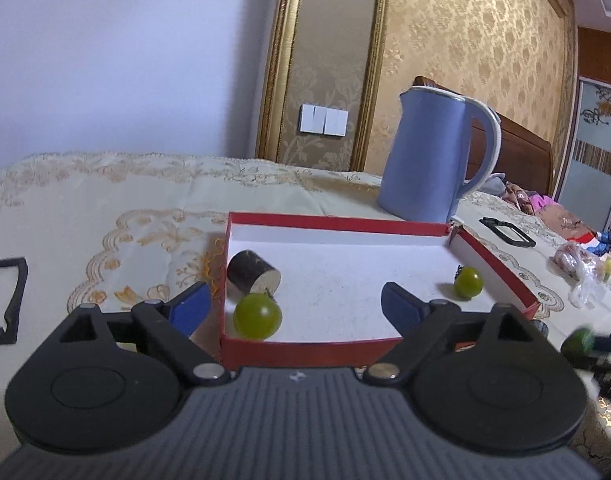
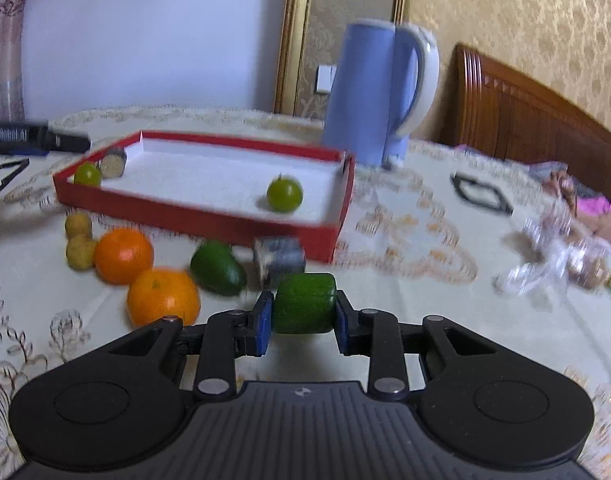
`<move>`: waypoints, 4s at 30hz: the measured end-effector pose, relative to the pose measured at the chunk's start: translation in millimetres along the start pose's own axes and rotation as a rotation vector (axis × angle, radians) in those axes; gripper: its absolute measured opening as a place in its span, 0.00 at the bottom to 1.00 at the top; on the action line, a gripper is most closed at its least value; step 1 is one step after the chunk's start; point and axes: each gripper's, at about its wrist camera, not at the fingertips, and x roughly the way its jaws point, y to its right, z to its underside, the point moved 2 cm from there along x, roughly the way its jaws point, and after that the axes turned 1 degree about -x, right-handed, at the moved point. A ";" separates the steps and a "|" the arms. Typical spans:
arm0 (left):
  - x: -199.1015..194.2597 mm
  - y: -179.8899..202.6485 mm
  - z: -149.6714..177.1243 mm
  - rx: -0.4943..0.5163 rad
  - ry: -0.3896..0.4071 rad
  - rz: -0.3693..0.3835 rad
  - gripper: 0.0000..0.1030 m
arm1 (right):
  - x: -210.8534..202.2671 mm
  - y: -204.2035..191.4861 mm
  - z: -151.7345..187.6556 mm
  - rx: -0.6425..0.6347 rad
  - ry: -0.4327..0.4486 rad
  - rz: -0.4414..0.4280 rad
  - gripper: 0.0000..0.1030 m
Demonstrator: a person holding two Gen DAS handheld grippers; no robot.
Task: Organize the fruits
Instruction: 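Carry the cucumber chunk into the red tray and open the right gripper, then move the right gripper to the foil-wrapped cylinder and close on it, then grasp a brown longan on the table with the left gripper while the right gripper holds the foil cylinder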
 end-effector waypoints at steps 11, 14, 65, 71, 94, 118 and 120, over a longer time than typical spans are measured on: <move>2.6 -10.2 13.4 -0.009 0.032 -0.023 0.88 | 48.2 -1.6 -85.9 -0.149 0.110 0.034 0.29; 6.1 -5.2 15.6 0.028 0.019 -0.028 0.88 | 82.9 -0.1 -98.7 -0.152 0.077 0.037 0.29; -1.7 -19.3 14.9 -0.098 -0.065 -0.051 1.00 | 7.1 26.2 -25.2 0.032 0.085 -0.132 0.84; -24.4 -17.3 8.7 -0.103 -0.037 -0.052 1.00 | 23.2 10.4 -12.3 -0.025 0.004 -0.110 0.79; -27.3 25.0 16.0 0.036 -0.093 0.000 1.00 | 39.9 11.5 -9.6 0.000 -0.027 -0.155 0.32; 14.8 51.6 33.0 0.097 -0.257 -0.010 1.00 | 26.0 58.7 13.0 0.140 0.000 -0.100 0.32; 14.2 51.3 33.1 0.092 -0.260 -0.007 1.00 | 25.4 60.4 12.9 0.152 0.006 -0.102 0.32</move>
